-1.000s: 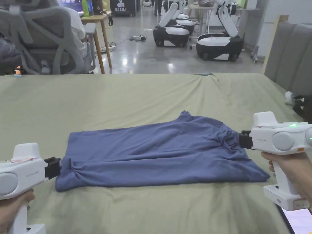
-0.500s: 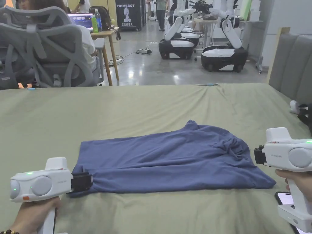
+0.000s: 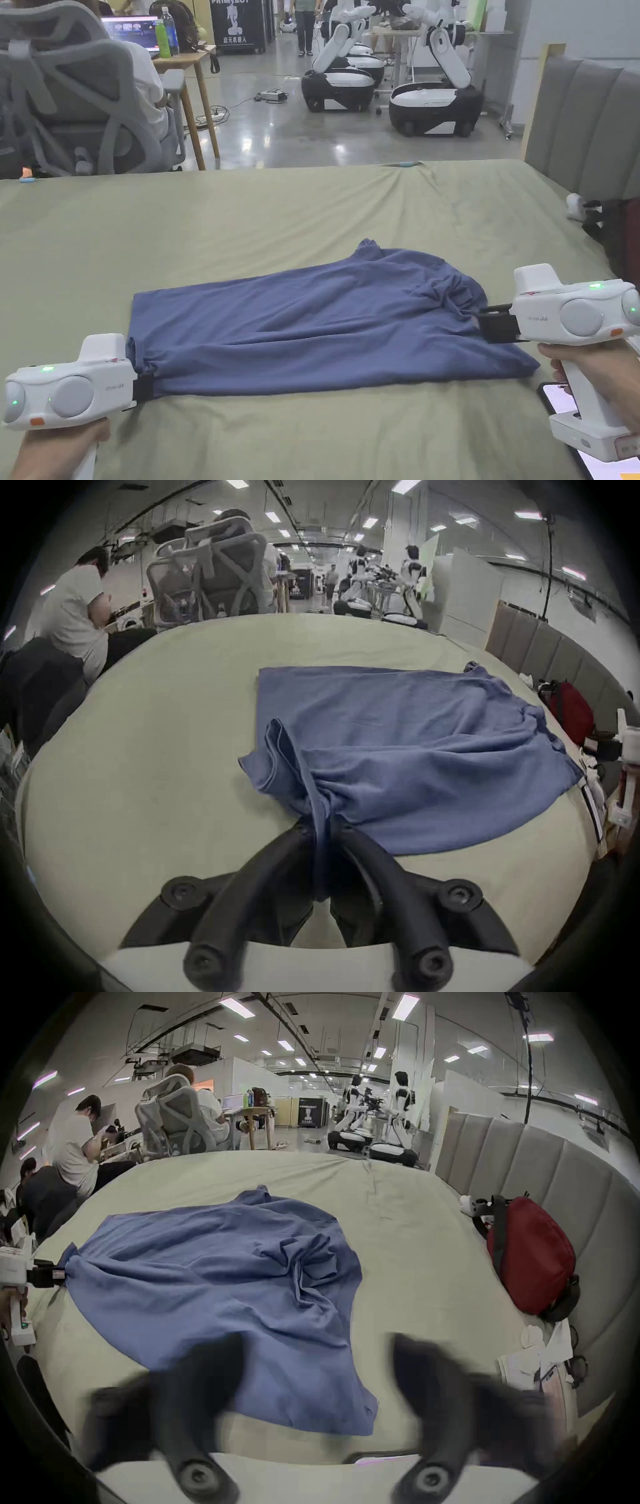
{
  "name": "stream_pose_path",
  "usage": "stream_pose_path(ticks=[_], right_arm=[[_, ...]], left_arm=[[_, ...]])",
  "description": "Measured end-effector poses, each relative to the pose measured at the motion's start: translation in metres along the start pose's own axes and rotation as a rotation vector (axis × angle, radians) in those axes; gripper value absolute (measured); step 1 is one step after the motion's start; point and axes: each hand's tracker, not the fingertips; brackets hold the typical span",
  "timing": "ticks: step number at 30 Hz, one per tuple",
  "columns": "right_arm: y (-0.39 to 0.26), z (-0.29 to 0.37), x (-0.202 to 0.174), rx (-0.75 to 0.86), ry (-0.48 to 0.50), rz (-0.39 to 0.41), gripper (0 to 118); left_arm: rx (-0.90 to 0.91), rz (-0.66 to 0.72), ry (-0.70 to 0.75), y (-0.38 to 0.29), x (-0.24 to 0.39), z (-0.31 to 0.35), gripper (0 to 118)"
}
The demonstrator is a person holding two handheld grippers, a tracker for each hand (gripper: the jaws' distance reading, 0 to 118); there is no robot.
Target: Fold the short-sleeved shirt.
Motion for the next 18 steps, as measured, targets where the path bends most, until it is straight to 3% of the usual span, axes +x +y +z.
stream_pose_path(ticks=[1,3,6,8,10,12,14,15,16,17,18], right_arm=[[-0.002,-0.006,0.003,-0.022,-0.005,-0.004,118],[-0.006,-0.003,0.000,-0.016,-0.002,-0.008,106],[-0.015,-0.018,0.006,-0.061,-0.025,-0.038,105],[-0.020,-0.030,0.015,-0.116,-0.003,-0.043,95],[-0.026,-0.039,0.010,-0.175,0.009,-0.015,70],[-0.031,-0.046,-0.002,-0.218,0.032,0.032,66],[-0.030,-0.046,-0.010,-0.179,-0.011,0.030,57],[-0.028,-0.045,-0.016,-0.181,0.012,0.027,47],[-0.026,-0.045,-0.017,-0.168,0.052,0.017,20],[-0.026,-0.047,-0.019,-0.166,0.086,0.007,8],[-0.025,-0.049,-0.024,-0.197,0.005,0.034,8]], left_arm=[[-0.002,0.013,-0.003,0.000,-0.002,0.000,4],[-0.002,0.024,-0.008,-0.001,0.000,0.004,4],[-0.003,0.025,-0.012,-0.002,0.004,0.008,4],[-0.004,0.028,-0.013,-0.003,0.004,0.007,4],[-0.008,0.020,-0.008,-0.003,0.008,0.007,4],[-0.013,0.010,-0.002,-0.003,0.011,0.006,4],[-0.015,0.002,0.003,-0.003,0.012,0.006,4],[-0.017,0.000,0.005,-0.003,0.013,0.006,4],[-0.019,-0.002,0.006,-0.003,0.013,0.006,4],[-0.020,-0.002,0.007,-0.003,0.014,0.006,4],[-0.021,-0.004,0.008,0.000,0.011,0.004,4]])
